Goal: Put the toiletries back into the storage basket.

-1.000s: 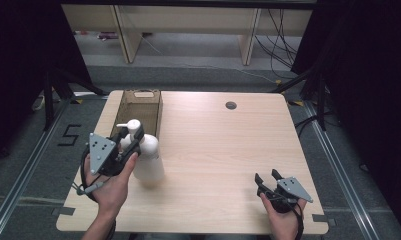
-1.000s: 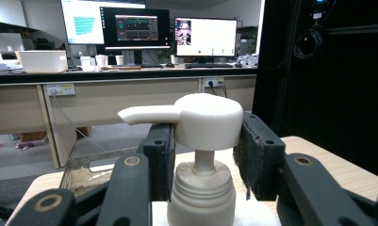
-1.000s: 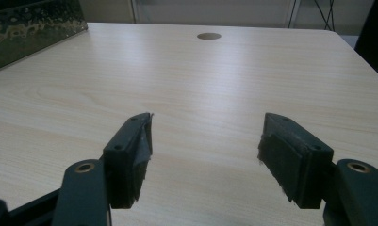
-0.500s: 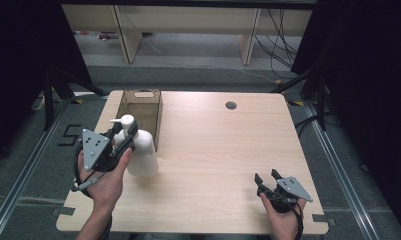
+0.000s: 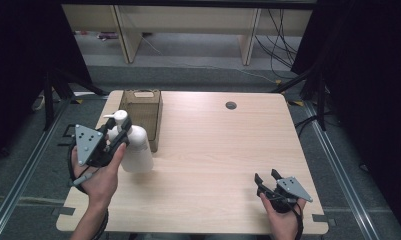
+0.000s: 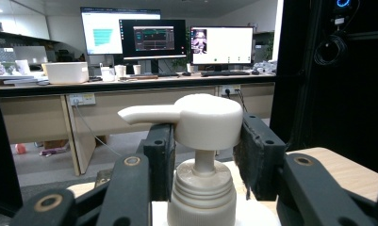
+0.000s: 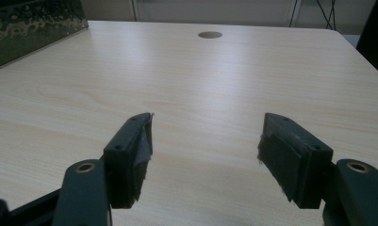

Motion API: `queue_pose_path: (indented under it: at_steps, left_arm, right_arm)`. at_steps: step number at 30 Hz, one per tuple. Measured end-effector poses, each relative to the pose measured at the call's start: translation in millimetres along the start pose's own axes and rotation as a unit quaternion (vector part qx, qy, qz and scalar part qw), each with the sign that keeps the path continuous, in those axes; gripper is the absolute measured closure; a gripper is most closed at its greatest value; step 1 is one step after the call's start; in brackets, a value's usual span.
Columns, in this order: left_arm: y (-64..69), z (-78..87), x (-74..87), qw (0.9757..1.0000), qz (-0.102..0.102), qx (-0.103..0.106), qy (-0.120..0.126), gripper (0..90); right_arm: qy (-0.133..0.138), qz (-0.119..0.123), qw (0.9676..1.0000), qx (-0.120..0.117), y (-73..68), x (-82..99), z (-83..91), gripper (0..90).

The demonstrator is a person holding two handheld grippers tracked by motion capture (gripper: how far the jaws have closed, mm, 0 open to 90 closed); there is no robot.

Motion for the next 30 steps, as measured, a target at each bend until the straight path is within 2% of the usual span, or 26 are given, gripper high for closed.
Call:
queue_pose_path:
  at_steps: [11,12,23,24,26,30]
  left_arm:
    - [-5.4,-4.5,-6.2,1.0000,0.000,-0.007,0.007,59.5]
    - [-6.0,-4.9,-6.7,0.9999,-0.001,-0.008,0.008,59.6]
    - [-11.8,-8.3,-14.4,0.9997,-0.001,-0.016,0.016,59.6]
    - [-12.3,-9.0,-14.8,0.9997,-0.001,-0.017,0.018,59.6]
    - [-13.6,-9.7,-15.8,0.9996,-0.001,-0.018,0.021,59.5]
    - [-16.4,-11.1,-19.3,0.9994,0.000,-0.023,0.025,59.6]
  right_arm:
    - [-0.003,0.003,1.0000,0.006,0.4,-0.2,1.0,35.6]
    - [0.003,0.001,1.0000,0.005,0.1,0.0,0.0,35.6]
    - [-0.001,0.001,1.0000,0.001,0.0,-0.1,0.1,35.6]
    - [0.000,-0.005,1.0000,-0.004,-0.8,0.1,-0.4,35.6]
    - [0.002,0.004,1.0000,0.005,0.1,0.2,-0.5,35.6]
    - [0.000,0.000,1.0000,0.000,0.0,-0.2,0.1,35.6]
Point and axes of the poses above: each handheld gripper's, and its own axes: z roughly backward along the jaws, x roughly out of its underside, y roughly to its right, the point moved 1 cm from there along -z, roughly forward along the jaws, and after that the axes turned 12 degrees about -x, right-handed, at the moved point
